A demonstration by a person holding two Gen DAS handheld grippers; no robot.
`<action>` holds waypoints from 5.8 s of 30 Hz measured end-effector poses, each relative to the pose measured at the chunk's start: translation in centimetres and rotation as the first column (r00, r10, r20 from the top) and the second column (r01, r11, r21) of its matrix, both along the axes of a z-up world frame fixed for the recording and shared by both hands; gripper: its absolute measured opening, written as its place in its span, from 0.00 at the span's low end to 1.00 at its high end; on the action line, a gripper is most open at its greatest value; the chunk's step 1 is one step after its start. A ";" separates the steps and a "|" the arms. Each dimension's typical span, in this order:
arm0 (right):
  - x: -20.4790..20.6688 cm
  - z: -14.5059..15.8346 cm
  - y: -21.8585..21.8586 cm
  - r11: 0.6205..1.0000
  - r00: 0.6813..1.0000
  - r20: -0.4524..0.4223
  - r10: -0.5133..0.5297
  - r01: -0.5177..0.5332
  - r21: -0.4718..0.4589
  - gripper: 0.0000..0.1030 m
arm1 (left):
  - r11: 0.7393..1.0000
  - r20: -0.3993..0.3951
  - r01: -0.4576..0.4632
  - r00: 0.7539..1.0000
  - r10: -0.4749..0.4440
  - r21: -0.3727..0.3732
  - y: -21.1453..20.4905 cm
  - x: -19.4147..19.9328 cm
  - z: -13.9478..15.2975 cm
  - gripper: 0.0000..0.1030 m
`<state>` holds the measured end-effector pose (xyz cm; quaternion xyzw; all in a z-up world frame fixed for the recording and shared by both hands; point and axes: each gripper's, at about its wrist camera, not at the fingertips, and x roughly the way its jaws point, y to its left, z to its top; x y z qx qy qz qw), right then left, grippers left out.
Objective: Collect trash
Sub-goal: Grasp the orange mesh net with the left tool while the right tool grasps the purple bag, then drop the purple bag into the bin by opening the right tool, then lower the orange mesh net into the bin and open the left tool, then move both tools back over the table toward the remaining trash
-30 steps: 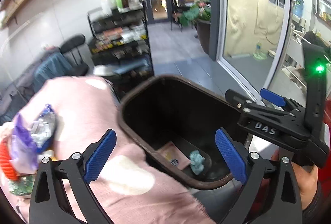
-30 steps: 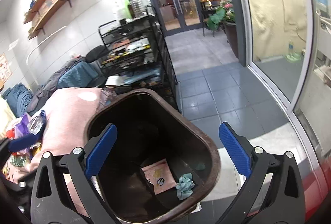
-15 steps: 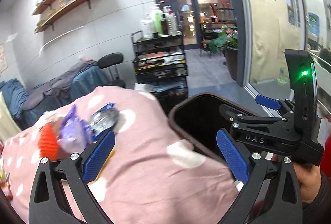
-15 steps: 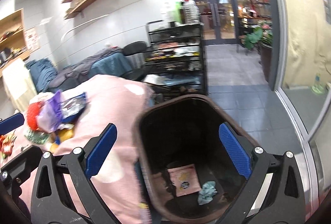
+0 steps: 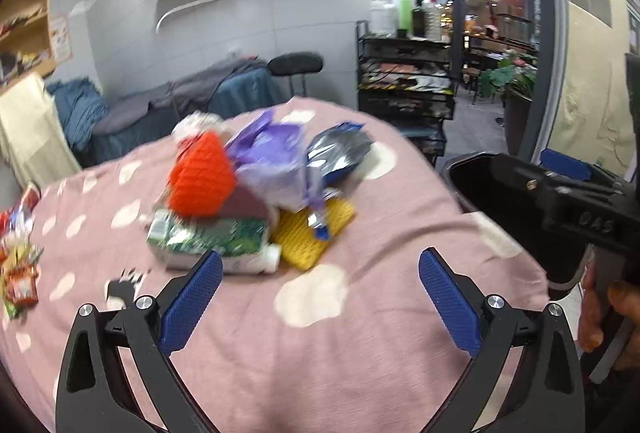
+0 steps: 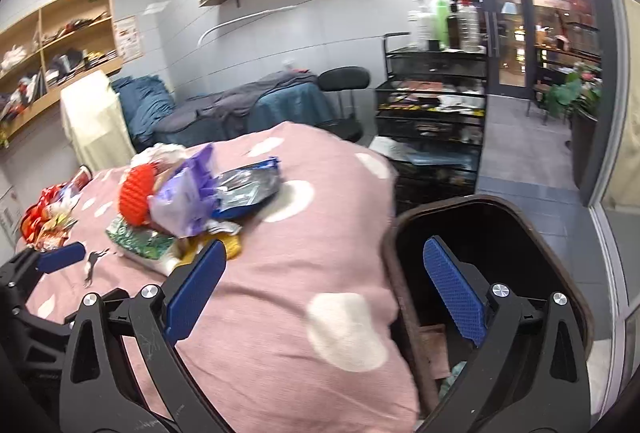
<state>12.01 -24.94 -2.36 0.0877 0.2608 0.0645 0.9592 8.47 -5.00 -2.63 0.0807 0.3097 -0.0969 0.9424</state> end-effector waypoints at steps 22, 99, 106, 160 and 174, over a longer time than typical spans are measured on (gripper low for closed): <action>9.4 1.1 9.8 0.948 0.945 -0.105 0.310 -0.300 0.105 0.92 | 0.995 -0.065 -0.091 0.994 0.089 -0.029 8.5 8.6 0.5 0.82; 0.8 -9.5 -16.1 0.950 0.912 -0.301 -0.280 0.309 0.053 0.14 | 0.925 -0.120 0.305 0.934 -0.337 -0.225 -9.1 2.6 0.2 0.19; -0.1 -9.0 -15.5 0.944 0.921 -0.249 -0.301 0.324 0.060 0.80 | 0.914 -0.154 0.327 0.917 -0.368 -0.238 -10.5 2.8 -0.3 0.19; -5.1 -4.6 -21.6 0.833 0.832 -0.127 -0.540 0.550 0.065 0.95 | 0.868 -0.258 0.493 0.832 -0.490 -0.057 -24.9 4.0 -2.2 0.95; -4.2 -4.7 -19.5 0.862 0.862 -0.129 -0.490 0.501 0.073 0.95 | 0.811 -0.260 0.542 0.769 -0.585 -0.223 -20.3 2.7 -0.5 0.95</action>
